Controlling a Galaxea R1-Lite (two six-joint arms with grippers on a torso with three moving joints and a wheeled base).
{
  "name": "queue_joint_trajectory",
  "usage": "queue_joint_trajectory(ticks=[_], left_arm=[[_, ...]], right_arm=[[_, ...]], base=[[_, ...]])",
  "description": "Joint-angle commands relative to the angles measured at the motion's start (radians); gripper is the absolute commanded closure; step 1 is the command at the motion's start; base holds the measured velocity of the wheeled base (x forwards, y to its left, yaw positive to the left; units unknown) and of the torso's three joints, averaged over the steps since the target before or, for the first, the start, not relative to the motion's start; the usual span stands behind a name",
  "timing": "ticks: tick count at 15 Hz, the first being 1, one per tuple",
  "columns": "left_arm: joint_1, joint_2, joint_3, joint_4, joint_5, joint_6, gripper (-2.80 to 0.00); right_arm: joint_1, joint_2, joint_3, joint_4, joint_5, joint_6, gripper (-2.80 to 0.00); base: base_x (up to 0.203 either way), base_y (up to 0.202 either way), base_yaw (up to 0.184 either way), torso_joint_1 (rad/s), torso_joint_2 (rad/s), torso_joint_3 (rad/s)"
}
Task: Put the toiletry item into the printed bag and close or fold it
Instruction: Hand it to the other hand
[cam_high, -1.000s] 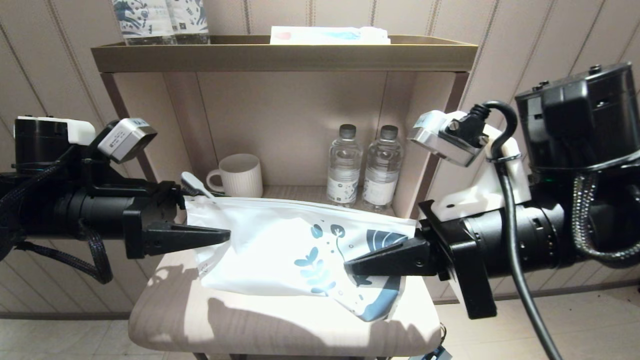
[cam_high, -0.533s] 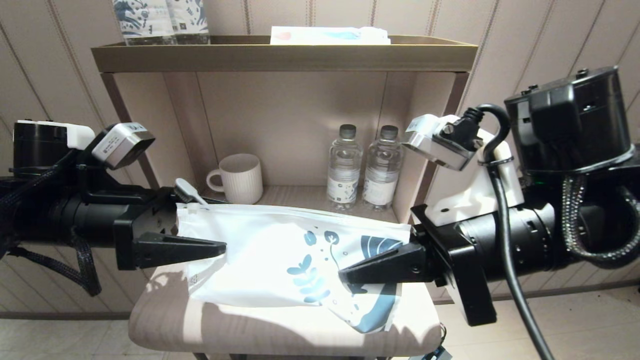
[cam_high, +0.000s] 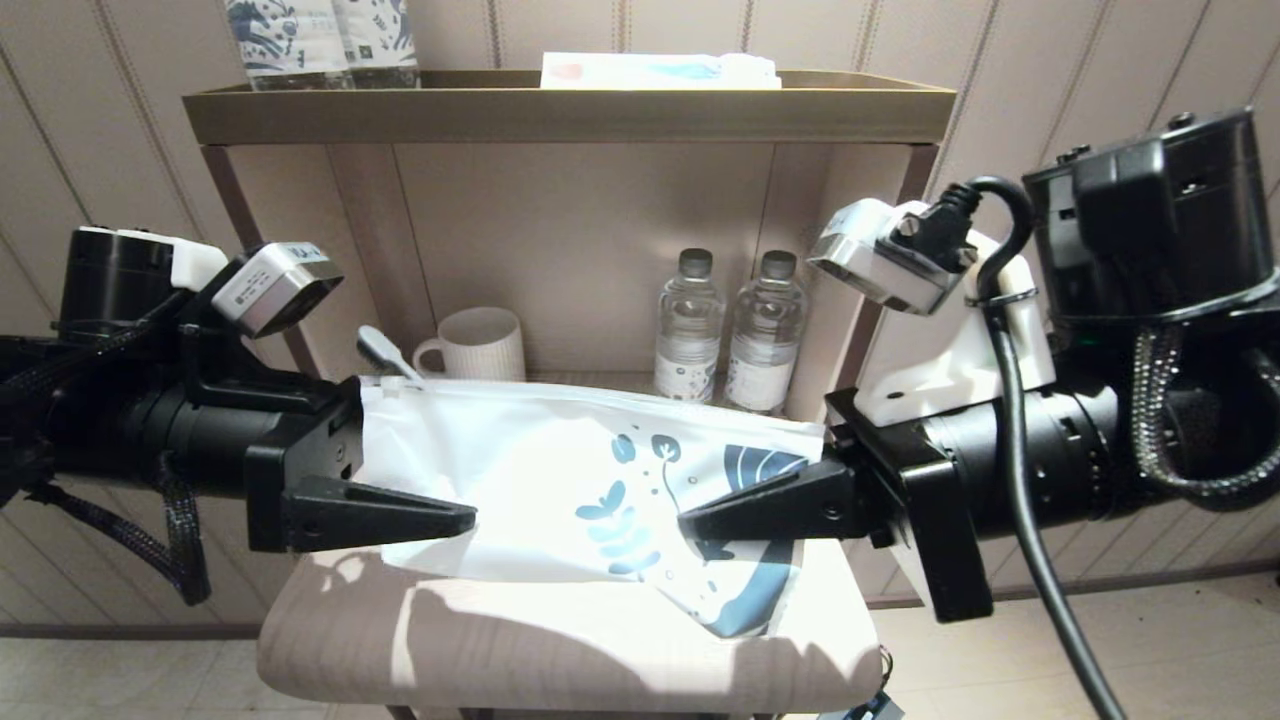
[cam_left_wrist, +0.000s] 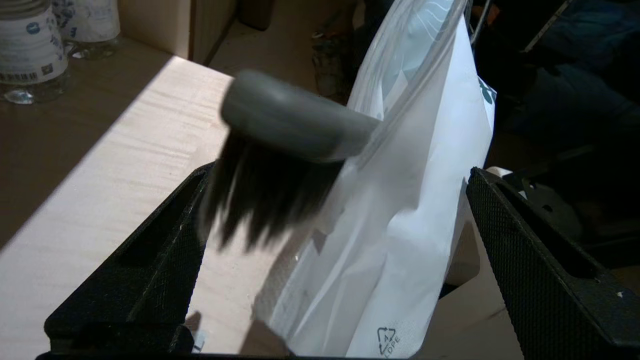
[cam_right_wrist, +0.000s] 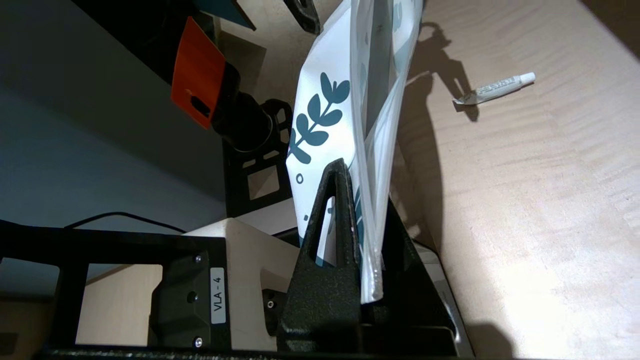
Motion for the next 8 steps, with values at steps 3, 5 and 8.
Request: queue_joint_trajectory(ticks=[3,5,8], left_arm=[[-0.023,0.055,-0.033,0.001,0.023,0.008,-2.8],[-0.023,0.069,-0.077,0.038,0.041,0.015,-2.8],[-0.023,0.075,-0.141,0.206,0.074,0.132,-2.8]], right_arm=[[-0.004,-0.001,-0.008,0.0,0.004,-0.001,0.0],[-0.004,0.0,-0.01,0.002,0.003,-0.004,0.0],[-0.004,-0.004,-0.01,0.002,0.004,-0.007,0.0]], base=[[0.0,0.0,0.0,0.0,0.0,0.0],[0.0,0.0,0.0,0.0,0.0,0.0],[0.0,0.0,0.0,0.0,0.0,0.0]])
